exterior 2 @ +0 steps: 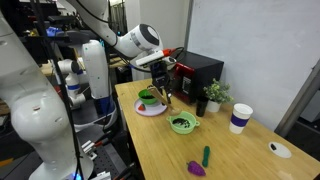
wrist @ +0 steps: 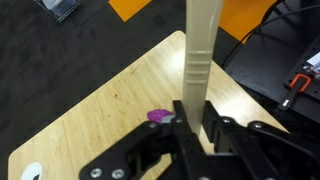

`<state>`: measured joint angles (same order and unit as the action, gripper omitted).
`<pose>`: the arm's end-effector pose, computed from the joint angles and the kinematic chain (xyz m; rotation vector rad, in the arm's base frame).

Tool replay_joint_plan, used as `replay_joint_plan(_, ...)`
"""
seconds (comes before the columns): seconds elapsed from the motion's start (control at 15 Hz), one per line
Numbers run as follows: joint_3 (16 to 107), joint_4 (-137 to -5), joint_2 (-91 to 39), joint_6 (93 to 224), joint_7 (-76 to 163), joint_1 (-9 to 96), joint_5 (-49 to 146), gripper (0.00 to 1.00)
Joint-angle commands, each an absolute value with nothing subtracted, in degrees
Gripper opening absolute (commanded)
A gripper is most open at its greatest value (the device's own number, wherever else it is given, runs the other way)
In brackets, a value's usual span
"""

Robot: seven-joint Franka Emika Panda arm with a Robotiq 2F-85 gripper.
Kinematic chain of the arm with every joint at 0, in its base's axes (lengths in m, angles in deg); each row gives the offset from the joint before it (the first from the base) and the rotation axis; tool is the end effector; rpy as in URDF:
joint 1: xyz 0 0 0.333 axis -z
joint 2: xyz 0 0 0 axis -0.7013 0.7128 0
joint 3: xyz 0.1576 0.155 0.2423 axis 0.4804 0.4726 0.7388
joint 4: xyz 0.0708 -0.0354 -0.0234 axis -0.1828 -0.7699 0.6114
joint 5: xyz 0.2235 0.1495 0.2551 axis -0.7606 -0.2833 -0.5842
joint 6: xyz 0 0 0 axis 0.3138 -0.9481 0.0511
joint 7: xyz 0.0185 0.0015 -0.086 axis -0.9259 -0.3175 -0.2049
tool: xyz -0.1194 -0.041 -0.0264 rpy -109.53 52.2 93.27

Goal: Use the big spoon to mix the contents of the green bowl on the plate then put it back on the table

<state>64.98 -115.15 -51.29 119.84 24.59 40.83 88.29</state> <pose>0.3979 -0.0569 0.3837 2.2726 0.7256 -0.7542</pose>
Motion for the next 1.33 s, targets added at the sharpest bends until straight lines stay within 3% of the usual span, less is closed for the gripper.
replay_joint_plan(0.0, 65.3, -114.4, -50.9, 119.5, 25.0, 41.3, 87.1, 0.06)
replay_joint_plan(0.73, 60.1, -112.9, -49.7, 120.0, 42.8, 47.7, 76.0, 0.06)
replay_joint_plan(1.27, 57.9, -112.6, -47.5, 129.7, 53.5, 50.6, 68.3, 0.06)
